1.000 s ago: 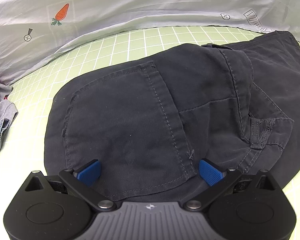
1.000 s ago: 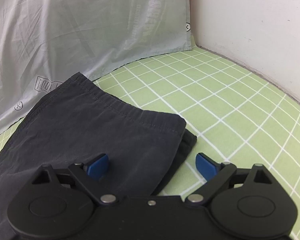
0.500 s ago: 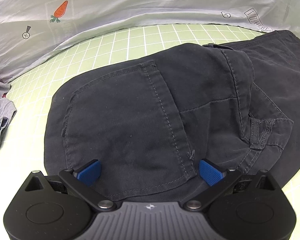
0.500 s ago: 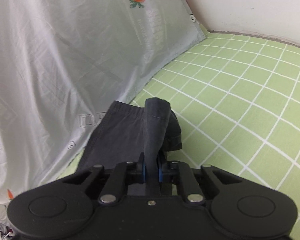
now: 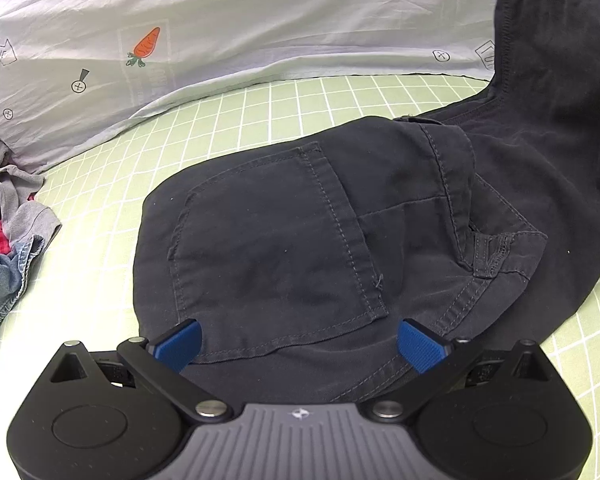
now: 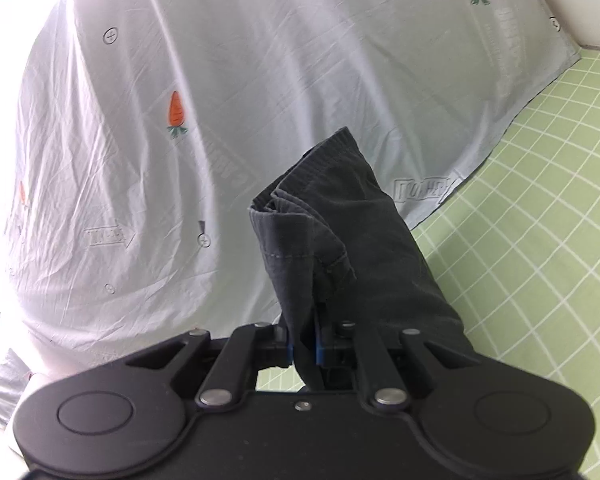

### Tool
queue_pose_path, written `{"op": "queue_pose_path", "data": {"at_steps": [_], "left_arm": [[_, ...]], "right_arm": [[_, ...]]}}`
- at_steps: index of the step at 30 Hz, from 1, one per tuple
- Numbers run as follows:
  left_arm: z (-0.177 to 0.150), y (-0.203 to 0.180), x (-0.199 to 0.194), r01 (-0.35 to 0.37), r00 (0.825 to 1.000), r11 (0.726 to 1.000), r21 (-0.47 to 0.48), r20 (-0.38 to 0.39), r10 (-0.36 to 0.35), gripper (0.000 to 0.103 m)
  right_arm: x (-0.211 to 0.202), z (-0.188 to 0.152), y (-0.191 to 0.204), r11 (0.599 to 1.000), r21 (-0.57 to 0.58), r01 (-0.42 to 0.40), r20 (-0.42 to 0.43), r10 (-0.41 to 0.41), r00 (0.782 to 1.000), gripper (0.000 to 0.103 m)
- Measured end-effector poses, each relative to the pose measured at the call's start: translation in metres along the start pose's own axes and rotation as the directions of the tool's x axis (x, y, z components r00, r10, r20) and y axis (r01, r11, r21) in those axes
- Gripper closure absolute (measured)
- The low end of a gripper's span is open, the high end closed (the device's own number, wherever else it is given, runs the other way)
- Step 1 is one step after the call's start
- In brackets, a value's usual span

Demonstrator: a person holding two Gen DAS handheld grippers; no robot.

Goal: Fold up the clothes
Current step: 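Grasp the trouser leg hems with the right gripper and fold them over the waist, then smooth the folded black trousers with both open grippers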

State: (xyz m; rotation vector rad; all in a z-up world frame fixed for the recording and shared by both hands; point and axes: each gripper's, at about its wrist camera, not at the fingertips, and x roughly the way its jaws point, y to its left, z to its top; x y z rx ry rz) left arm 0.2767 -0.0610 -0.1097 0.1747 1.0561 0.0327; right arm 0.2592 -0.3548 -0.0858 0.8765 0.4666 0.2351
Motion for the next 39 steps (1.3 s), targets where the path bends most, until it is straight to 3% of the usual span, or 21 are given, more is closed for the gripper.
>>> {"op": "queue_pose_path", "data": {"at_steps": [11, 17, 19, 22, 24, 26, 27, 28, 31, 35, 39], "left_arm": [[-0.034, 0.037, -0.031, 0.016, 0.999, 0.998, -0.067, 0.039, -0.014, 0.0], [-0.053, 0.065, -0.034, 0.0, 1.0, 0.996, -0.092, 0.021, 0.002, 0.0], [-0.057, 0.074, -0.034, -0.004, 1.0, 0.995, -0.104, 0.014, 0.005, 0.0], [-0.062, 0.086, -0.033, -0.016, 1.0, 0.993, -0.115, 0.008, 0.017, 0.0], [-0.066, 0.093, -0.034, -0.019, 1.0, 0.992, -0.126, 0.005, 0.019, 0.0], [-0.069, 0.098, -0.035, -0.021, 1.0, 0.991, -0.135, 0.001, 0.021, 0.0], [-0.07, 0.101, -0.035, -0.024, 1.0, 0.99, -0.137, -0.002, 0.024, 0.0], [-0.071, 0.103, -0.035, -0.028, 1.0, 0.99, -0.138, -0.004, 0.028, 0.0], [-0.072, 0.107, -0.035, -0.038, 0.999, 0.99, -0.137, -0.012, 0.036, 0.0], [-0.071, 0.107, -0.03, -0.034, 0.999, 0.991, -0.132, -0.026, 0.031, 0.0], [-0.066, 0.102, -0.029, -0.033, 0.999, 0.993, -0.114, -0.025, 0.03, 0.0]], "right_arm": [[0.011, -0.069, 0.067, 0.987, 0.003, -0.162, -0.15, 0.161, 0.976, 0.093], [0.019, -0.133, 0.096, 0.979, -0.022, -0.202, -0.291, 0.187, 0.938, 0.093], [0.032, -0.159, 0.103, 0.981, -0.092, -0.169, -0.37, 0.124, 0.921, 0.092], [0.056, -0.196, 0.098, 0.978, -0.203, -0.043, -0.471, -0.06, 0.88, 0.091], [0.064, -0.212, 0.091, 0.964, -0.265, 0.027, -0.493, -0.16, 0.855, 0.091], [0.063, -0.214, 0.091, 0.961, -0.273, 0.04, -0.489, -0.175, 0.854, 0.09], [0.063, -0.211, 0.094, 0.961, -0.274, 0.044, -0.491, -0.179, 0.853, 0.084], [0.063, -0.209, 0.099, 0.96, -0.276, 0.047, -0.499, -0.185, 0.847, 0.067], [0.051, -0.203, 0.11, 0.951, -0.307, 0.035, -0.497, -0.192, 0.846, 0.031], [0.033, -0.197, 0.123, 0.893, -0.442, 0.082, -0.422, -0.287, 0.86, 0.018], [0.02, -0.182, 0.117, 0.87, -0.474, 0.137, -0.359, -0.332, 0.872, 0.012]]}}
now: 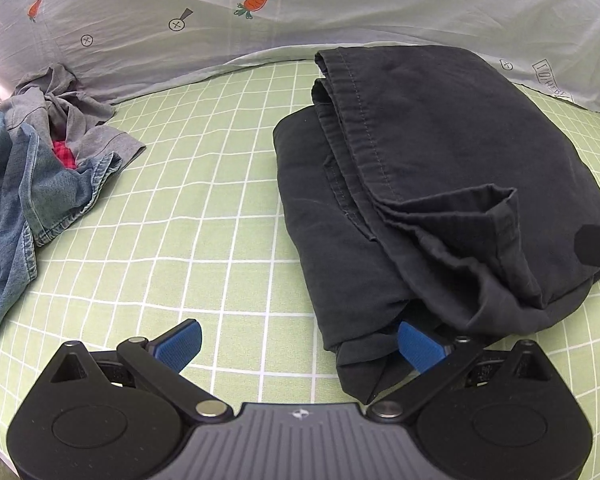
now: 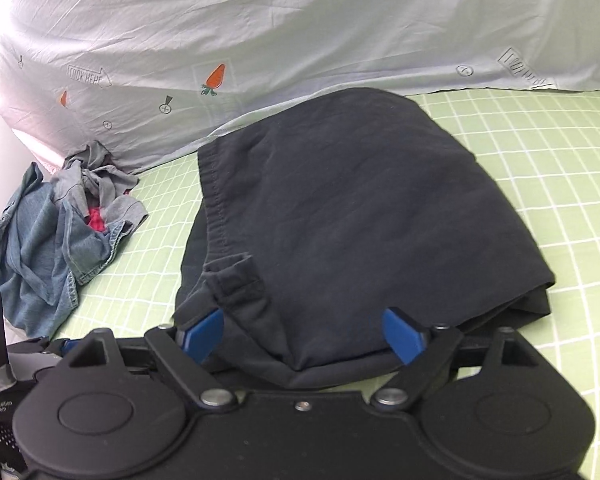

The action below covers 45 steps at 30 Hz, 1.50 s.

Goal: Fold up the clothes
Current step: 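Smooth the folded black trousers with both open grippers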

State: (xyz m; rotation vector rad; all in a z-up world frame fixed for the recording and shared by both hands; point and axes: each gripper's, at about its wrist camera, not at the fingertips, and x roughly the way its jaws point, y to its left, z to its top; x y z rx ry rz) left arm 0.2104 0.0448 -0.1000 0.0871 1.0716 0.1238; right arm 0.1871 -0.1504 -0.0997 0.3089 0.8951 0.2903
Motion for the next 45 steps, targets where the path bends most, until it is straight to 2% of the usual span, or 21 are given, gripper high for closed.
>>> {"op": "queue_pose_path", "data": {"at_steps": [5, 10, 15, 19, 24, 29, 32, 35, 42, 45], "left_arm": [[0.009, -0.006, -0.006, -0.017, 1.0, 1.0, 0.004, 0.012, 0.017, 0.0], [0.026, -0.005, -0.022, -0.001, 0.999, 0.999, -0.043, 0.038, 0.003, 0.0], [0.05, -0.011, -0.051, 0.042, 0.992, 0.996, -0.074, 0.125, -0.032, 0.0], [0.067, -0.029, -0.052, 0.076, 0.984, 0.996, -0.04, 0.166, -0.069, 0.0], [0.06, -0.05, -0.015, 0.084, 0.994, 0.996, -0.026, 0.073, -0.082, 0.0], [0.037, -0.047, 0.024, 0.028, 0.999, 0.999, -0.029, -0.039, -0.029, 0.0], [0.023, -0.023, 0.037, 0.106, 0.99, 0.981, -0.162, -0.072, -0.119, 0.0], [0.02, -0.009, 0.045, 0.157, 0.979, 0.958, -0.242, -0.093, -0.184, 0.0], [0.021, -0.009, 0.057, 0.171, 0.975, 0.962, -0.211, -0.106, -0.196, 0.0], [0.018, 0.0, 0.064, 0.213, 0.964, 0.946, -0.243, -0.108, -0.245, 0.0]], "right_arm": [[-0.014, 0.005, -0.024, 0.994, 0.008, 0.108, 0.067, -0.108, 0.992, 0.006], [-0.003, 0.009, -0.041, 0.964, -0.071, 0.256, 0.058, -0.253, 0.966, 0.004], [0.003, 0.012, -0.054, 0.952, -0.096, 0.292, 0.044, -0.289, 0.956, 0.004], [0.008, 0.015, -0.059, 0.946, -0.116, 0.303, 0.042, -0.3, 0.953, 0.003], [0.012, 0.022, -0.067, 0.936, -0.148, 0.319, 0.035, -0.318, 0.948, 0.002], [0.015, 0.023, -0.078, 0.932, -0.163, 0.323, 0.015, -0.326, 0.945, 0.002], [0.019, 0.023, -0.083, 0.929, -0.178, 0.324, -0.007, -0.331, 0.944, 0.001], [0.028, 0.026, -0.086, 0.928, -0.195, 0.316, -0.029, -0.328, 0.944, 0.001], [0.054, 0.04, -0.083, 0.924, -0.247, 0.292, -0.066, -0.317, 0.946, 0.0], [0.065, 0.047, -0.084, 0.924, -0.257, 0.282, -0.08, -0.311, 0.947, 0.0]]}}
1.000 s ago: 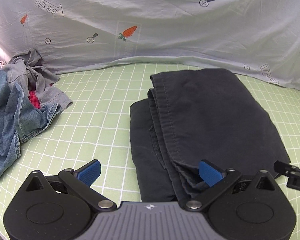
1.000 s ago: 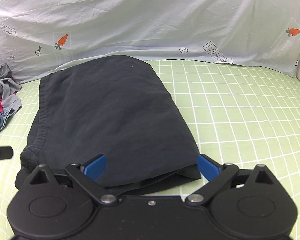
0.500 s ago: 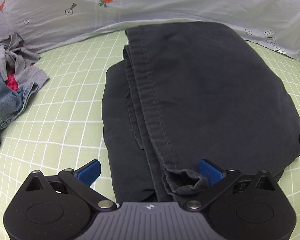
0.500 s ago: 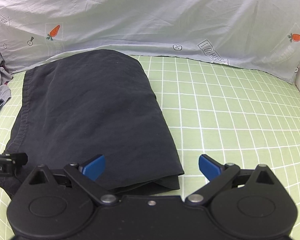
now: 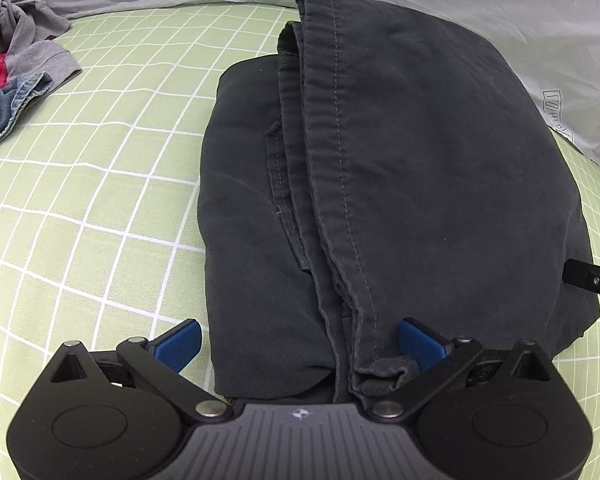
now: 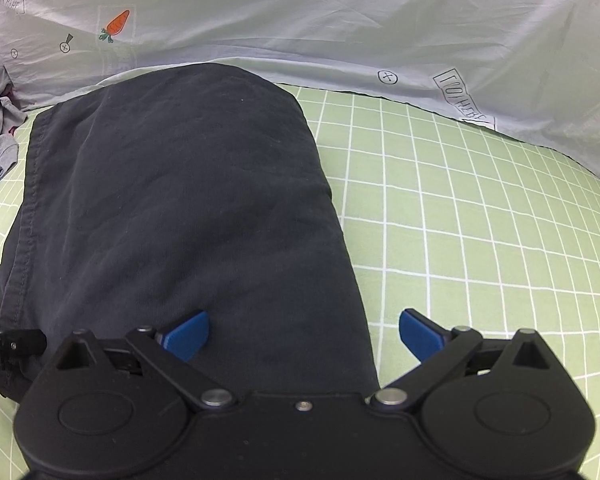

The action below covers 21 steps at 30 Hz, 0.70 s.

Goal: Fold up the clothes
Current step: 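Smooth the folded black trousers with both open grippers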

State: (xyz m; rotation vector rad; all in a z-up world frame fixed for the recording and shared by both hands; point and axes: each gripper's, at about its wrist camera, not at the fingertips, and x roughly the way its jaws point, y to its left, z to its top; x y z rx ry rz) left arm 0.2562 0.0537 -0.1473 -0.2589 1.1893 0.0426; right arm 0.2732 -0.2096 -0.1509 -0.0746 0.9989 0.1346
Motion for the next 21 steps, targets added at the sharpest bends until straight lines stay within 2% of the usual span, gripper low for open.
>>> {"op": "queue_pose_path", "data": {"at_steps": [2, 5, 9, 15, 18, 20, 21], "left_arm": [[0.0, 0.007, 0.003, 0.032, 0.999, 0.999, -0.017, -0.007, -0.032, 0.0], [-0.003, 0.014, 0.004, 0.084, 0.996, 0.996, 0.006, 0.016, -0.084, 0.0], [-0.004, 0.016, 0.004, 0.1, 0.994, 0.994, 0.051, 0.027, -0.102, 0.0], [-0.002, 0.016, 0.002, 0.113, 0.993, 0.992, 0.051, 0.012, -0.113, 0.001], [-0.004, 0.016, -0.002, 0.123, 0.992, 0.991, 0.05, 0.016, -0.124, 0.008], [-0.005, 0.014, -0.005, 0.119, 0.992, 0.991, 0.062, 0.022, -0.121, 0.012], [-0.006, 0.012, -0.008, 0.114, 0.993, 0.991, 0.07, 0.025, -0.116, 0.016]], "right_arm": [[0.007, 0.005, -0.001, 1.0, -0.008, -0.004, -0.007, 0.004, 1.0, 0.0], [0.017, 0.011, -0.003, 1.0, -0.02, -0.021, -0.014, 0.02, 1.0, 0.0], [0.03, 0.018, -0.008, 0.998, -0.008, -0.06, -0.029, 0.06, 0.998, 0.0], [0.045, 0.022, -0.02, 0.987, 0.075, -0.14, -0.076, 0.146, 0.986, 0.001], [0.043, 0.02, -0.025, 0.97, 0.114, -0.215, -0.08, 0.225, 0.971, 0.023], [0.037, 0.018, -0.024, 0.97, 0.09, -0.227, -0.065, 0.233, 0.97, 0.039], [0.034, 0.017, -0.024, 0.969, 0.078, -0.232, -0.057, 0.237, 0.97, 0.05]]}}
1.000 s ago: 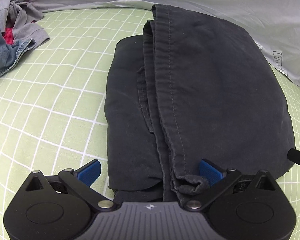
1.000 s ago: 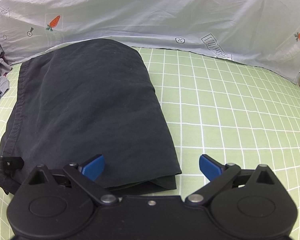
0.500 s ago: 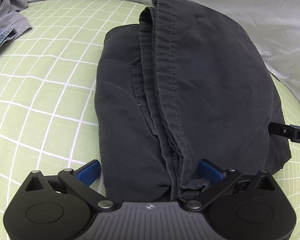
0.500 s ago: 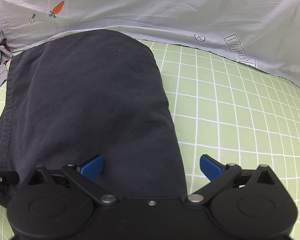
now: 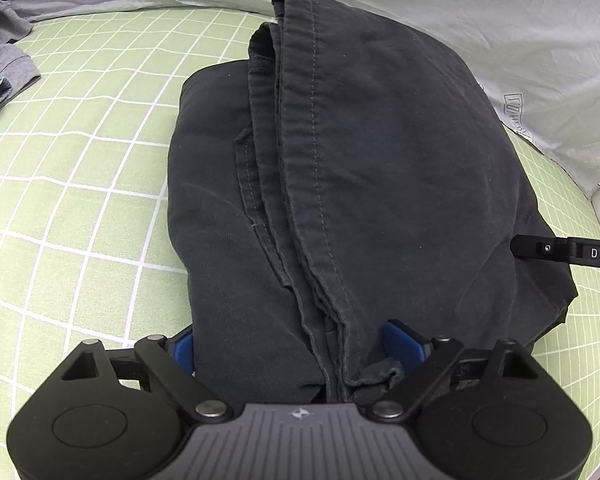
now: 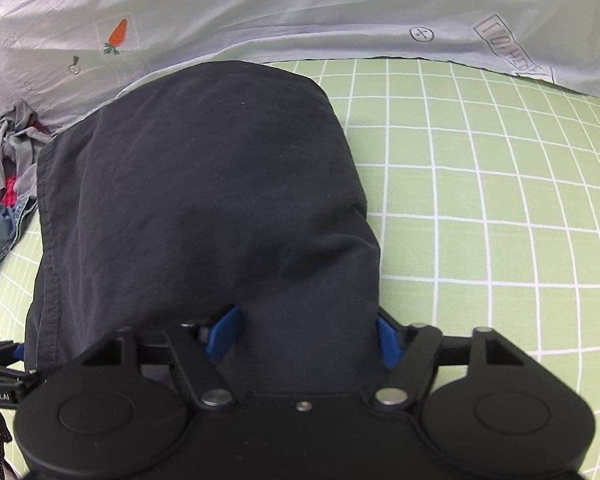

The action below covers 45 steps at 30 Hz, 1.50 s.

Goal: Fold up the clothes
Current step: 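Grasp the folded trousers with both grippers and lift them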

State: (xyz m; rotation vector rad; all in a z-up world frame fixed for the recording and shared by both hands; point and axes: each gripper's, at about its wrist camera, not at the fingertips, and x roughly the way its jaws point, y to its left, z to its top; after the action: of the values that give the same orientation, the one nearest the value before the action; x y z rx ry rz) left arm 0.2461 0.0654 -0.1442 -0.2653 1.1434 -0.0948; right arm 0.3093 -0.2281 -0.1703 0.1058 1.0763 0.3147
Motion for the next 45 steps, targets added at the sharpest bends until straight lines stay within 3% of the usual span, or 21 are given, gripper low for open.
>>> {"op": "queue_pose_path", "data": {"at_steps": [2, 3, 4, 7, 10, 14, 17, 22, 26, 28, 33, 37, 41, 42, 45], "left_arm": [[0.002, -0.005, -0.006, -0.006, 1.0, 1.0, 0.019, 0.002, 0.006, 0.028], [0.005, -0.009, -0.009, -0.014, 1.0, 1.0, 0.022, 0.006, 0.014, 0.039], [0.008, -0.013, -0.013, -0.023, 1.0, 0.999, 0.024, 0.01, 0.023, 0.048], [0.015, -0.023, -0.017, -0.06, 0.998, 0.997, 0.04, 0.021, 0.059, 0.061], [0.023, -0.04, -0.024, -0.038, 0.998, 0.998, 0.054, 0.045, 0.036, 0.066], [0.03, -0.083, -0.023, 0.037, 0.997, 0.993, 0.116, 0.059, -0.044, 0.067], [0.026, -0.142, -0.004, 0.102, 0.993, 0.976, 0.193, 0.042, -0.112, 0.067], [0.014, -0.245, 0.045, 0.192, 0.979, 0.916, 0.353, -0.003, -0.203, 0.067], [0.011, -0.339, 0.091, 0.221, 0.969, 0.846, 0.485, -0.01, -0.247, 0.067], [0.02, -0.38, 0.121, 0.228, 0.965, 0.83, 0.51, -0.006, -0.261, 0.067], [0.045, -0.471, 0.18, 0.235, 0.959, 0.821, 0.521, 0.014, -0.283, 0.064], [0.047, -0.499, 0.199, 0.229, 0.959, 0.821, 0.522, 0.025, -0.284, 0.054], [0.039, -0.489, 0.187, 0.239, 0.956, 0.807, 0.54, 0.017, -0.294, 0.04], [0.038, -0.484, 0.182, 0.246, 0.954, 0.804, 0.541, 0.012, -0.3, 0.039], [0.033, -0.467, 0.155, 0.227, 0.949, 0.798, 0.559, 0.056, -0.309, 0.039]], "right_arm": [[-0.008, -0.003, 0.002, 0.999, -0.035, 0.011, 0.03, -0.01, 1.0, 0.069], [-0.013, -0.004, 0.003, 0.999, -0.052, 0.014, 0.045, -0.012, 0.999, 0.079], [-0.018, -0.005, 0.004, 0.998, -0.065, 0.011, 0.06, -0.007, 0.998, 0.083], [-0.033, -0.01, 0.008, 0.995, -0.102, 0.014, 0.11, -0.002, 0.994, 0.088], [-0.051, -0.014, 0.005, 0.995, -0.093, 0.02, 0.162, -0.005, 0.987, 0.09], [-0.083, -0.016, -0.027, 0.998, -0.032, 0.047, 0.241, -0.038, 0.97, 0.09], [-0.102, -0.018, -0.066, 0.994, 0.013, 0.109, 0.269, -0.108, 0.957, 0.09], [-0.129, -0.025, -0.159, 0.963, 0.153, 0.222, 0.28, -0.258, 0.925, 0.09], [-0.132, -0.025, -0.246, 0.901, 0.247, 0.357, 0.225, -0.412, 0.883, 0.09], [-0.13, -0.022, -0.288, 0.872, 0.281, 0.401, 0.205, -0.463, 0.862, 0.09], [-0.116, 0.005, -0.38, 0.812, 0.283, 0.51, 0.197, -0.569, 0.798, 0.09], [-0.1, 0.029, -0.421, 0.772, 0.256, 0.581, 0.201, -0.631, 0.749, 0.084], [-0.091, 0.036, -0.428, 0.746, 0.26, 0.613, 0.184, -0.661, 0.727, 0.076], [-0.092, 0.034, -0.424, 0.74, 0.266, 0.618, 0.182, -0.668, 0.722, 0.07], [-0.098, 0.024, -0.408, 0.728, 0.283, 0.624, 0.178, -0.679, 0.712, 0.038]]}}
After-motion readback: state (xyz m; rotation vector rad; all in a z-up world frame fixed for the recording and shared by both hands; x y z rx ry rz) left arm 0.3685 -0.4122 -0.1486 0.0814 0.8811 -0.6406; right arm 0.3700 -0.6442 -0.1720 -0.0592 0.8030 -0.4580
